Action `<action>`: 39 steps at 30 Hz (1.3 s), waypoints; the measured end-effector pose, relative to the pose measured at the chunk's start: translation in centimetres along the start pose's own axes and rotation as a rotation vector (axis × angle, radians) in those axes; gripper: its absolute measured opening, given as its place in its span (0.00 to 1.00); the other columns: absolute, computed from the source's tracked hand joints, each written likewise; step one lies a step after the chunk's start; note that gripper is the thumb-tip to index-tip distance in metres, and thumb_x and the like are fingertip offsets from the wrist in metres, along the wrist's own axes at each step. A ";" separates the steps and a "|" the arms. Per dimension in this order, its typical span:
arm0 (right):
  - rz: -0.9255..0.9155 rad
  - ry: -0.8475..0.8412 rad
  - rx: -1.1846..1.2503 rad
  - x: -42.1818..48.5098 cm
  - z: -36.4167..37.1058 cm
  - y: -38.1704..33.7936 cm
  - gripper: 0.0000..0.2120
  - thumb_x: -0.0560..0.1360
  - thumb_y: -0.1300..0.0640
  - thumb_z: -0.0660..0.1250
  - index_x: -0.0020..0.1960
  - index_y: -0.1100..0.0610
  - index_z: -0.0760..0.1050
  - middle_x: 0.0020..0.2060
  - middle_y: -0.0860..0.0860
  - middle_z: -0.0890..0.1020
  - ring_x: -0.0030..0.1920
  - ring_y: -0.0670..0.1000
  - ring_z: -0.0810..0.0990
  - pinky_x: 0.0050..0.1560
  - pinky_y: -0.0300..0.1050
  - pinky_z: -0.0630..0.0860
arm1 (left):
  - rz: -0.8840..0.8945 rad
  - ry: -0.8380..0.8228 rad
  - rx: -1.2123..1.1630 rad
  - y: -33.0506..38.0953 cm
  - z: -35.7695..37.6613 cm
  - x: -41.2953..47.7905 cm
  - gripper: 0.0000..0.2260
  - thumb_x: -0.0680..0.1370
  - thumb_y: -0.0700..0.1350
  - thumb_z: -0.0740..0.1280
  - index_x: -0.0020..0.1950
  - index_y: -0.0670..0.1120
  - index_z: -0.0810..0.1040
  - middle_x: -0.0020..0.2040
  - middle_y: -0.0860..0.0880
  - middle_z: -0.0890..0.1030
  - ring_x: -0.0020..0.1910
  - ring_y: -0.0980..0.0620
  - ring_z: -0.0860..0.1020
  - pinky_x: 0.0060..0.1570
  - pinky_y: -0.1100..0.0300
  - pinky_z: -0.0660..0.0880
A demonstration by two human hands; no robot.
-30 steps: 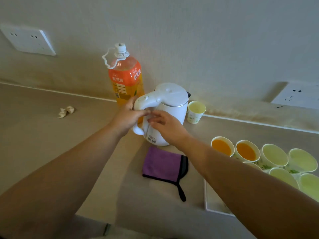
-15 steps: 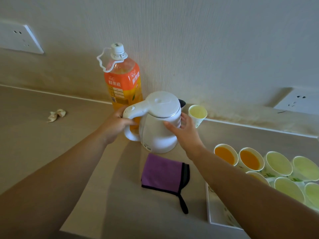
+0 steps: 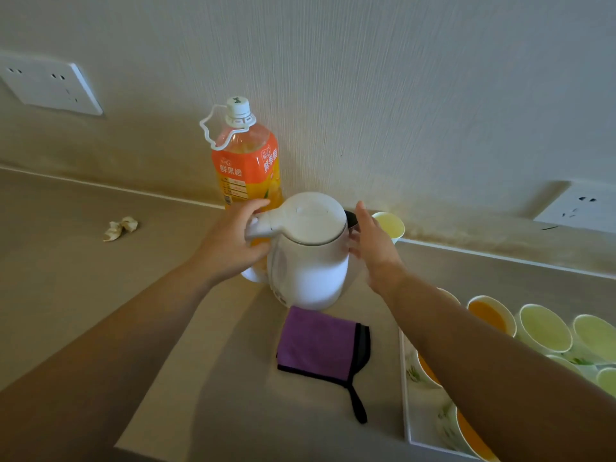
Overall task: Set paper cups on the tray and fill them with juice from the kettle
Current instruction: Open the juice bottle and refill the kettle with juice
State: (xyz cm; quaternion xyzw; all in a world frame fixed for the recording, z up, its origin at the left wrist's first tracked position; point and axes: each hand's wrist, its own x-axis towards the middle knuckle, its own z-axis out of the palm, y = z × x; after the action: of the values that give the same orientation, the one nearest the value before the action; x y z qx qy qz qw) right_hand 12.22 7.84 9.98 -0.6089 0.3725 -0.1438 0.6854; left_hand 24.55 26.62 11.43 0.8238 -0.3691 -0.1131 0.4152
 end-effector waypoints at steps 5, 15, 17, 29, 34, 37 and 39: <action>0.029 0.017 -0.006 1.0 0.1 0.4 0.28 0.76 0.34 0.55 0.65 0.51 0.73 0.49 0.46 0.79 0.59 0.52 0.77 0.67 0.55 0.68 | 0.219 -0.005 0.424 2.1 2.2 0.2 0.33 0.69 0.65 0.56 0.70 0.50 0.72 0.67 0.45 0.70 0.66 0.45 0.67 0.65 0.50 0.64; 0.013 0.034 -0.055 0.9 0.2 0.2 0.25 0.77 0.35 0.55 0.62 0.51 0.74 0.48 0.48 0.80 0.57 0.53 0.78 0.66 0.57 0.70 | 0.202 -0.003 0.526 2.5 2.2 0.3 0.36 0.69 0.69 0.52 0.71 0.52 0.70 0.70 0.48 0.68 0.67 0.45 0.67 0.63 0.52 0.64; 0.003 0.011 -0.067 0.8 0.2 -0.1 0.26 0.77 0.35 0.54 0.66 0.51 0.73 0.53 0.48 0.80 0.58 0.53 0.77 0.66 0.57 0.69 | 0.199 0.001 0.419 2.7 1.8 0.1 0.33 0.71 0.65 0.60 0.73 0.50 0.67 0.71 0.48 0.66 0.68 0.47 0.66 0.63 0.54 0.64; -0.691 -0.004 -0.697 0.1 5.9 -13.5 0.18 0.80 0.49 0.60 0.68 0.54 0.68 0.61 0.51 0.75 0.55 0.46 0.74 0.54 0.37 0.67 | -0.257 0.355 -0.279 1.1 -4.6 2.9 0.32 0.72 0.54 0.74 0.72 0.49 0.64 0.68 0.49 0.70 0.65 0.48 0.72 0.60 0.53 0.72; -0.720 -0.226 -1.170 2.6 12.4 -17.3 0.23 0.81 0.47 0.57 0.73 0.56 0.61 0.67 0.56 0.73 0.62 0.55 0.74 0.57 0.43 0.70 | -0.349 0.311 -0.328 0.8 -4.0 6.5 0.35 0.64 0.48 0.81 0.67 0.49 0.69 0.60 0.50 0.76 0.61 0.47 0.76 0.50 0.59 0.72; -0.748 -0.184 -1.305 3.5 13.7 -17.3 0.22 0.81 0.46 0.57 0.70 0.57 0.63 0.60 0.56 0.77 0.50 0.52 0.75 0.49 0.43 0.71 | -0.280 0.347 -0.298 0.8 -2.9 7.7 0.38 0.54 0.56 0.82 0.61 0.49 0.75 0.53 0.52 0.81 0.52 0.52 0.80 0.47 0.57 0.79; -0.768 -0.115 -1.342 4.3 14.6 -17.1 0.22 0.80 0.45 0.58 0.68 0.56 0.64 0.55 0.54 0.78 0.44 0.50 0.73 0.42 0.42 0.70 | -0.281 0.383 -0.297 -0.7 -2.3 8.9 0.47 0.47 0.63 0.80 0.63 0.50 0.73 0.55 0.51 0.80 0.54 0.52 0.80 0.53 0.51 0.79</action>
State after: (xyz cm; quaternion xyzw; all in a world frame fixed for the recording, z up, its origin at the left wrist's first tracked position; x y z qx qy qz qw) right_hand 29.51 11.99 24.34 -0.9868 0.1064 -0.0829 0.0900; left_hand 32.27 22.01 13.45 0.8034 -0.1454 -0.0648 0.5738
